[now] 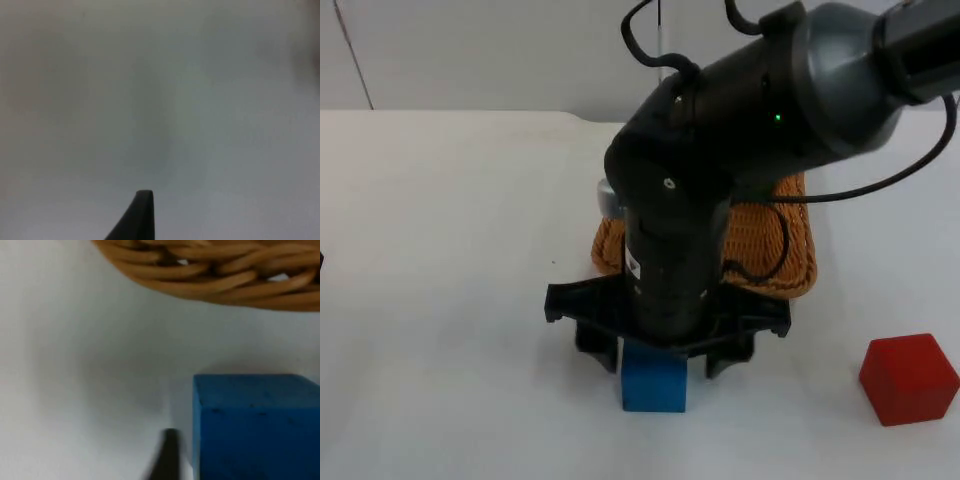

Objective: Place all geometric objects except the red cube into the basket.

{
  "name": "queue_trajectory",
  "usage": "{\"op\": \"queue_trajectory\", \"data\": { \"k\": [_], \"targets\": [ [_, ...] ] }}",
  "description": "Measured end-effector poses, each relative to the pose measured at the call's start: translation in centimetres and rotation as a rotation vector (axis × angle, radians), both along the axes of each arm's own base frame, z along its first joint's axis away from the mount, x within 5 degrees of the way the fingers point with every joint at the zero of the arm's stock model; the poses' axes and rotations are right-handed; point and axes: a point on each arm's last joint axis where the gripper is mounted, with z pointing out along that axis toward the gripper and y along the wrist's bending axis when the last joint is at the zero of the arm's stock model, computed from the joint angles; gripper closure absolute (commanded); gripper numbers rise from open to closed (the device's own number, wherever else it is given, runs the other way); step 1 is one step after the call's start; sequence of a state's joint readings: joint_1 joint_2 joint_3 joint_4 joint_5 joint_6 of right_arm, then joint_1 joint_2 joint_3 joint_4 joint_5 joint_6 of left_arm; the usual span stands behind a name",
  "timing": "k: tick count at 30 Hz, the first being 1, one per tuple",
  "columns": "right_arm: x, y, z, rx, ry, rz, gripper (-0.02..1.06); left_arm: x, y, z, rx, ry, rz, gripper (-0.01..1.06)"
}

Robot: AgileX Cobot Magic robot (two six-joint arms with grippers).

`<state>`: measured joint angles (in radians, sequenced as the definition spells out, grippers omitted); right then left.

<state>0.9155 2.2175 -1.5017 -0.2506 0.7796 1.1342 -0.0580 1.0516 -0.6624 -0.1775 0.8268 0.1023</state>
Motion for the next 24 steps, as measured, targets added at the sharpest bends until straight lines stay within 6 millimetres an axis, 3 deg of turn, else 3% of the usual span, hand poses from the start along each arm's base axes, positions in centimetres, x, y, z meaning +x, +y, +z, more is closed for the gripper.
{"op": "queue_trajectory", "data": {
  "k": [2,3,5,9,12,13,17,18,24],
  "targets": [
    [0.0,0.0,0.0,0.003,-0.001,-0.003,0.82,0.0,0.0,0.0,0.0,0.0,0.0,0.0],
    [0.0,0.0,0.0,0.004,-0.001,-0.009,0.82,0.0,0.0,0.0,0.0,0.0,0.0,0.0],
    [0.0,0.0,0.0,0.006,0.0,-0.015,1.05,0.0,0.0,0.0,0.0,0.0,0.0,0.0],
    [-0.5,0.5,1.7,0.035,-0.029,0.012,1.04,0.0,0.0,0.0,0.0,0.0,0.0,0.0],
    [-1.3,1.2,5.1,0.076,-0.115,0.114,1.04,0.0,0.0,0.0,0.0,0.0,0.0,0.0],
    [-1.3,1.2,5.1,0.076,-0.115,0.114,1.04,0.0,0.0,0.0,0.0,0.0,0.0,0.0],
    [-2.1,0.9,10.4,0.116,-0.224,0.274,1.04,0.0,0.0,0.0,0.0,0.0,0.0,0.0],
    [-2.1,0.9,10.4,0.116,-0.224,0.274,1.04,0.0,0.0,0.0,0.0,0.0,0.0,0.0],
    [-2.5,-2.5,17.7,0.118,-0.308,0.497,1.05,0.0,0.0,0.0,0.0,0.002,0.0,0.0]
  ]
}}
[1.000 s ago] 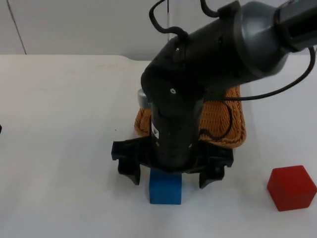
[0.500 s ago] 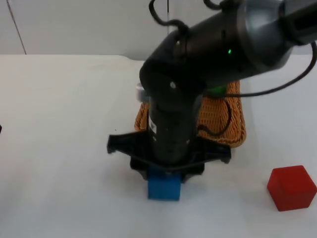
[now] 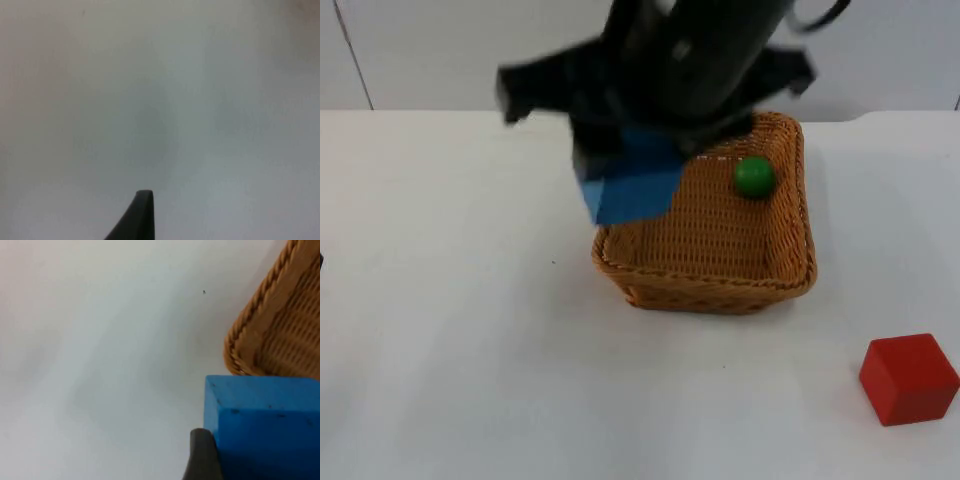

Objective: Place all geometric objects except the red cube into the basket.

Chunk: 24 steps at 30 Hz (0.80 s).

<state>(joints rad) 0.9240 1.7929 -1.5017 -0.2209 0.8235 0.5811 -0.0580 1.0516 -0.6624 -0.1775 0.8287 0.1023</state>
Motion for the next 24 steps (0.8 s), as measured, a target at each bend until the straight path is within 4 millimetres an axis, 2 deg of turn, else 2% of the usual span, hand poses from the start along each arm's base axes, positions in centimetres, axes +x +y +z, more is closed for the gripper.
{"op": "queue_trajectory", "data": {
  "k": [1,5,6,8,17,20,24],
  "targets": [
    [0.0,0.0,0.0,0.0,0.0,0.0,1.05,0.0,0.0,0.0,0.0,0.0,0.0,0.0],
    [0.6,-3.2,2.1,-0.049,0.039,0.087,1.05,0.0,0.0,0.0,0.002,0.002,-0.001,0.0],
    [0.6,-3.2,2.1,-0.049,0.039,0.087,1.05,0.0,0.0,0.0,0.002,0.002,-0.001,0.0],
    [1.2,-4.6,2.3,-0.089,0.047,0.094,1.05,0.0,0.0,0.0,0.002,0.001,-0.001,0.0],
    [4.1,-8.2,2.2,-0.153,0.049,0.079,1.05,0.0,0.2,0.0,0.023,0.0,-0.007,0.0],
    [4.7,-9.0,2.1,-0.159,0.047,0.068,1.05,0.0,0.2,0.0,0.023,0.0,-0.007,0.0],
    [5.7,-9.3,0.9,-0.182,0.064,0.067,1.05,0.0,0.2,0.0,0.025,0.0,-0.008,0.0]
  ]
}}
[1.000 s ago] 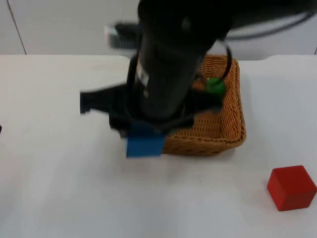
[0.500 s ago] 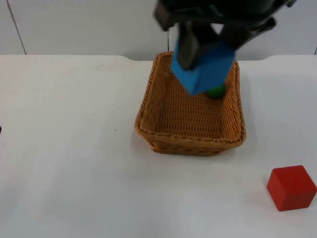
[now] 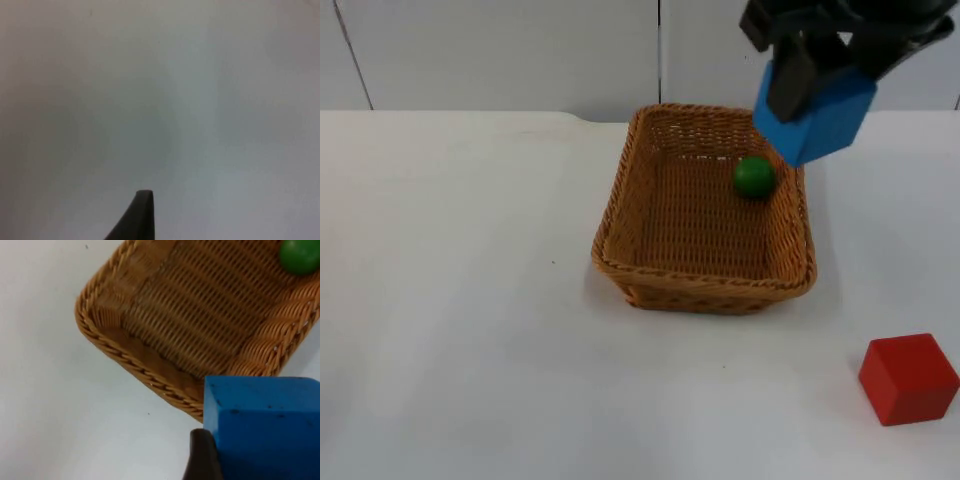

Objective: Place all geometric objects except the red cube into the basket.

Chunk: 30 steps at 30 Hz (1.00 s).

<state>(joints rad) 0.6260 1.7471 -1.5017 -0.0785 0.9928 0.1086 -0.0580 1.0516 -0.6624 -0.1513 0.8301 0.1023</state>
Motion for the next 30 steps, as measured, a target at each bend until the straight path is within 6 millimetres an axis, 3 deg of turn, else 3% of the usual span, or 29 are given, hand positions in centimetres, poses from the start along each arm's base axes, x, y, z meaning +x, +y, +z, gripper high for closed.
{"op": "queue_trajectory", "data": {
  "k": [4,5,9,14,20,23,28,30],
  "targets": [
    [1.6,1.1,-3.9,-0.048,0.045,0.034,1.05,0.0,0.0,0.0,0.0,0.003,0.0,0.0],
    [1.6,1.1,-3.9,-0.048,0.045,0.034,1.05,0.0,0.0,0.0,0.0,0.003,0.0,0.0],
    [3.7,2.6,-8.9,-0.072,0.078,0.047,1.05,0.0,0.0,0.0,0.0,0.003,0.0,0.0],
    [6.0,4.3,-11.0,-0.067,0.072,0.049,1.05,0.0,0.0,0.0,0.0,0.003,0.0,0.0],
    [9.0,5.8,-10.5,-0.012,-0.005,0.037,1.05,0.0,0.0,0.0,0.0,0.003,0.0,0.0],
    [10.3,5.6,-11.2,-0.004,-0.002,0.017,1.05,0.0,0.0,0.0,0.0,0.003,0.0,0.0],
    [11.5,4.9,-15.1,-0.031,0.065,-0.016,1.04,0.0,0.0,0.0,0.0,0.005,-0.001,0.0],
    [11.6,4.9,-15.6,-0.033,0.068,-0.016,0.98,0.0,0.0,0.0,0.0,0.005,-0.001,0.0]
  ]
}}
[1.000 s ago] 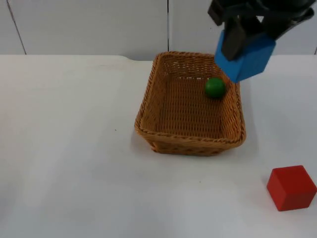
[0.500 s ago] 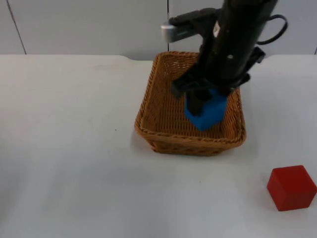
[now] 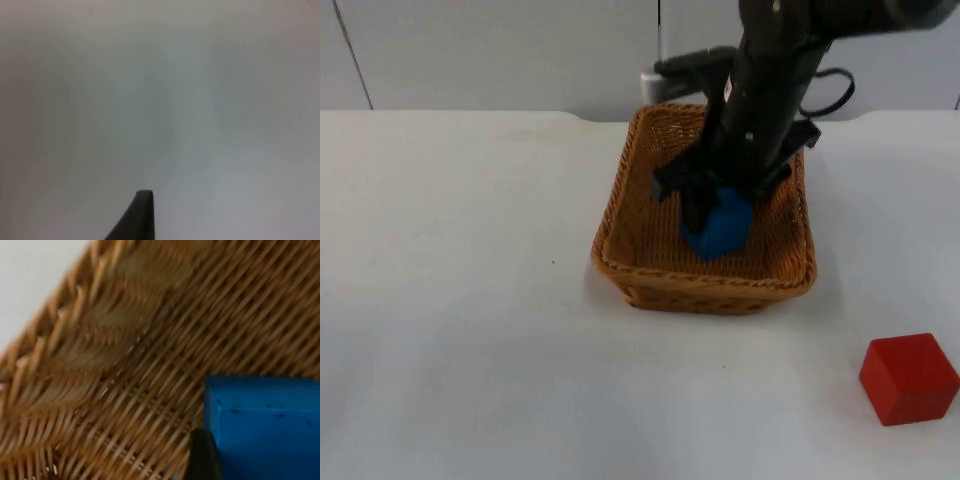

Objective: Place all geometric objects except the red cube into the basket.

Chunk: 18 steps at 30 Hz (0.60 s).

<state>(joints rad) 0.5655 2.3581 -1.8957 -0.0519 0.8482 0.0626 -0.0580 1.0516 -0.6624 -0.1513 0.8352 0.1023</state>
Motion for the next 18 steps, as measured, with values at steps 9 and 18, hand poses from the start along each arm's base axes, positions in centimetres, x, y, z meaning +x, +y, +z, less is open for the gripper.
{"op": "queue_trajectory", "data": {
  "k": [9,18],
  "targets": [
    [0.2,0.4,-0.3,0.049,-0.011,-0.018,0.24,0.0,0.0,0.0,0.0,0.0,0.0,0.0],
    [-0.2,0.2,4.7,0.096,-0.09,-0.011,-0.01,0.0,0.0,0.0,0.0,0.0,0.0,0.0]
  ]
}}
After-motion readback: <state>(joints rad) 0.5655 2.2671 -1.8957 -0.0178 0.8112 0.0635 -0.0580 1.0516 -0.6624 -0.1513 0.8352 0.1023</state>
